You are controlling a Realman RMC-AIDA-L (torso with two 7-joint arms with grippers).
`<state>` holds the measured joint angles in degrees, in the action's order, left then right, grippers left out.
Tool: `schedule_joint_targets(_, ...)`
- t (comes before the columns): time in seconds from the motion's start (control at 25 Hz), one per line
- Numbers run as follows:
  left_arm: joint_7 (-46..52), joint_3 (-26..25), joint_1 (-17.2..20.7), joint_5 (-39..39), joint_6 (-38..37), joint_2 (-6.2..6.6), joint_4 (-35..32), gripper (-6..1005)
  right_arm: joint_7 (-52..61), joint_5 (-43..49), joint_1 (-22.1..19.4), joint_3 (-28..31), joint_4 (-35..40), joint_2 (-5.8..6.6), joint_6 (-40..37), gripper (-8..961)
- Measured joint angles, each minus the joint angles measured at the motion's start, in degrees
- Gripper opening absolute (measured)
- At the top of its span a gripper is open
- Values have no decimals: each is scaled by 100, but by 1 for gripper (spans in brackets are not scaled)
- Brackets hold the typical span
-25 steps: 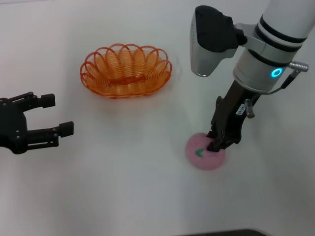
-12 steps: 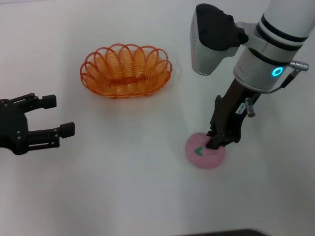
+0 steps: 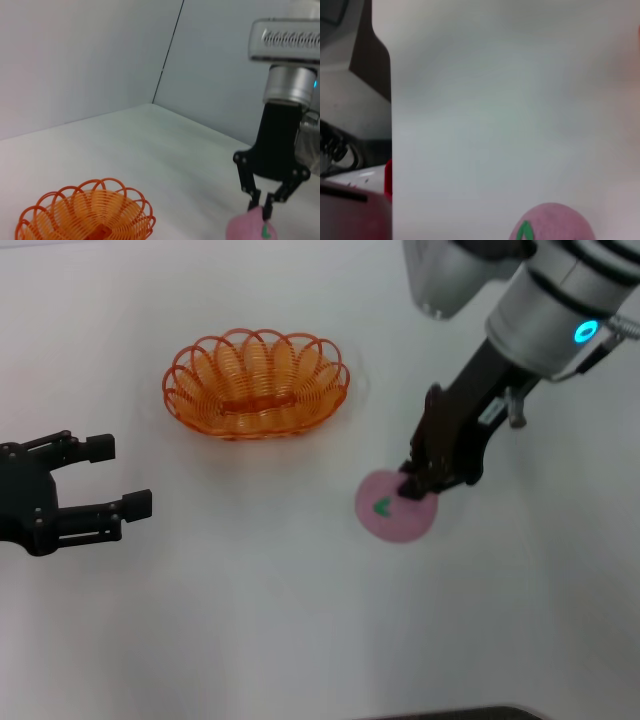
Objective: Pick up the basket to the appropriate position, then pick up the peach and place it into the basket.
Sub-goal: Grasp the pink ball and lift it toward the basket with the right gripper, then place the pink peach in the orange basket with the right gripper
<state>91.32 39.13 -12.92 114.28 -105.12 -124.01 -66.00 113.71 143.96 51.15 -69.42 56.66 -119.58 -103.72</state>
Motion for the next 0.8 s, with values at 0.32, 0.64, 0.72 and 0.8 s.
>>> schedule_joint_targets(0.32,0,8,0,8,-8,0,22,891,-80,-278,72,751,814,9,-122,138)
schedule_joint_targets(0.64,5,63,-34,52,-9,0,86,891,-69,-811,147,894,724,-30,1135,137)
schedule_joint_targets(0.72,7,83,-41,75,-9,0,88,891,-97,-961,145,809,580,-36,1491,137)
schedule_joint_targets(0.8,8,93,-41,76,-8,0,99,891,-141,-1164,125,689,405,-35,1882,137)
